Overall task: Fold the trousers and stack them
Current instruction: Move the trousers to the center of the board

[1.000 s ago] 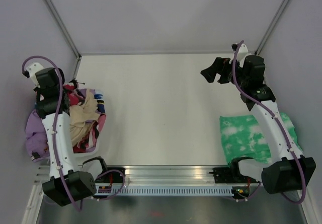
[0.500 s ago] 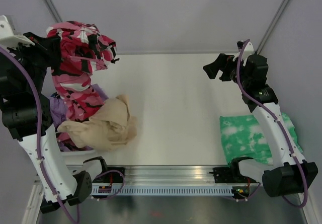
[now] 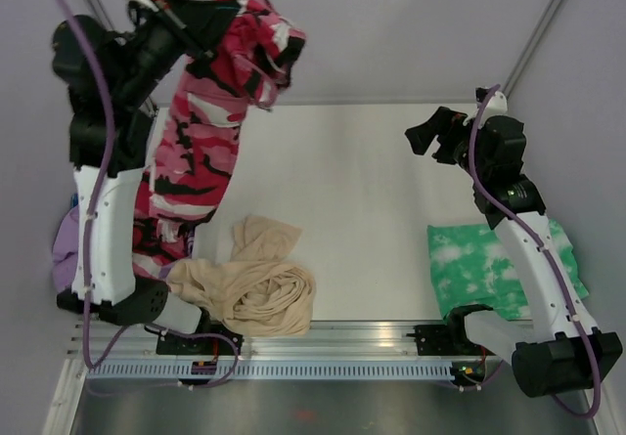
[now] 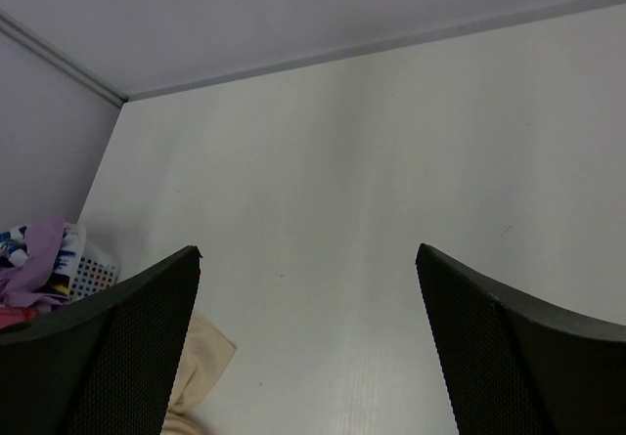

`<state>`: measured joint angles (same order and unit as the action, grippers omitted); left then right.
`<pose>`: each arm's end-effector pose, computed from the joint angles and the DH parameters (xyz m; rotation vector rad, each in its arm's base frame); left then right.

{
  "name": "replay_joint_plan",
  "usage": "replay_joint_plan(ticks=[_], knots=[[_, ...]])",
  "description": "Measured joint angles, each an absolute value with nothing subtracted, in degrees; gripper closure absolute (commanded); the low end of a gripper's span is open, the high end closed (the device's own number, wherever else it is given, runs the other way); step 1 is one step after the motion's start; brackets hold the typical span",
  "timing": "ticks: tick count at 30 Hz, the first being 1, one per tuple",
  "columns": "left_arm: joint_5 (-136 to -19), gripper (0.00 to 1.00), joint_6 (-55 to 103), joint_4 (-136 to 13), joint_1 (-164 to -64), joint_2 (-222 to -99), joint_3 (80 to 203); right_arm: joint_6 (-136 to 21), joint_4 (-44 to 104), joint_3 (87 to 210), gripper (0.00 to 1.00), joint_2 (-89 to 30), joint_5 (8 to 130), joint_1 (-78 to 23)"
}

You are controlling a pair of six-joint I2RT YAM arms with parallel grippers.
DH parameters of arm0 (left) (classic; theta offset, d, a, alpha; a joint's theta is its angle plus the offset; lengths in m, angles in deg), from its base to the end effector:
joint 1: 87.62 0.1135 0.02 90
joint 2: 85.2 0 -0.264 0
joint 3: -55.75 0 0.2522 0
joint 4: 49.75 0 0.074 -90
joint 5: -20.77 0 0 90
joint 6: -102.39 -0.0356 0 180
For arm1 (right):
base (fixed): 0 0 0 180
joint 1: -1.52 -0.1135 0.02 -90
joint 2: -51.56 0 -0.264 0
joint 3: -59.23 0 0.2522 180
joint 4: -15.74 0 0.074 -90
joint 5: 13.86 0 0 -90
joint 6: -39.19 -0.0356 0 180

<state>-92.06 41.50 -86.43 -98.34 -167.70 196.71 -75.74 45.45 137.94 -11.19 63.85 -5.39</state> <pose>0.2103 -0.0539 0.6298 0.1631 1.2548 -0.8400 0.2446 0.0373 0.3917 0.1345 1.8397 0.5860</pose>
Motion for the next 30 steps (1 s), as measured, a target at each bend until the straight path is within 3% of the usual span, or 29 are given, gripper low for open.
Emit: replay_joint_plan(ticks=[6, 13, 14, 16, 18, 24, 27, 30], knots=[[-85.48, 0.98, 37.80, -85.79, -117.90, -183.15, 200.53, -79.92, 51.99, 137.96, 0.02, -8.26, 78.93, -4.74], [-76.83, 0.96, 36.21, -87.04, -124.94, -197.86, 201.10, -81.14, 59.31, 138.07, 0.02, -0.48, 89.25, -1.24], [-76.30, 0.90, 36.25, -87.06, -124.87, -198.91, 201.10, -81.14, 59.53, 138.07, 0.02, 0.60, 89.70, -1.24], [-76.37, 0.51, 36.47, -86.93, -124.41, -201.82, 201.10, -81.14, 59.59, 138.05, 0.02, 1.93, 89.97, -1.24], [-77.37, 0.04, 37.02, -85.97, -124.02, -204.46, 201.10, -81.10, 59.50, 137.98, 0.02, 2.37, 89.40, -1.24], [-73.11, 0.00, 37.61, -94.82, -122.84, -204.44, 195.68, -79.59, 58.87, 136.80, 0.02, -0.34, 81.18, -1.26], [-68.70, 0.00, 37.56, -101.46, -121.42, -193.14, 179.83, -78.34, 58.96, 135.47, 0.02, -1.74, 78.32, -1.26], [-68.04, 0.00, 37.76, -104.81, -119.80, -166.48, 150.79, -77.56, 58.39, 133.96, 0.02, -1.85, 76.68, -1.26]])
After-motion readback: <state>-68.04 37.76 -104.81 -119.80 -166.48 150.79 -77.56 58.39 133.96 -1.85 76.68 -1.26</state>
